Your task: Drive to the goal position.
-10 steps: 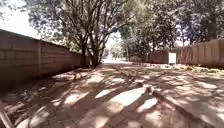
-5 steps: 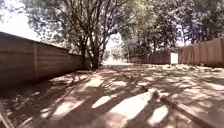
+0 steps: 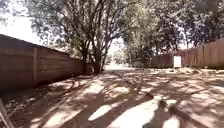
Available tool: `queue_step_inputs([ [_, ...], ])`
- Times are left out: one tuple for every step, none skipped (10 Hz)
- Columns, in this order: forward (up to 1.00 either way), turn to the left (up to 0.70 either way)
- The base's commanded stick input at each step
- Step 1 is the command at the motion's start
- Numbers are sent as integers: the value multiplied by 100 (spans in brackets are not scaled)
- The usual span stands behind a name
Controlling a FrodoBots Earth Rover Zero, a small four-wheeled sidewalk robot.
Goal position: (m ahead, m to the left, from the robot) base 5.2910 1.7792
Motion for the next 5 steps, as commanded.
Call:
queue_step_inputs([
  [70,0],
  [70,0],
  [70,0],
  [70,0],
  [70,0],
])
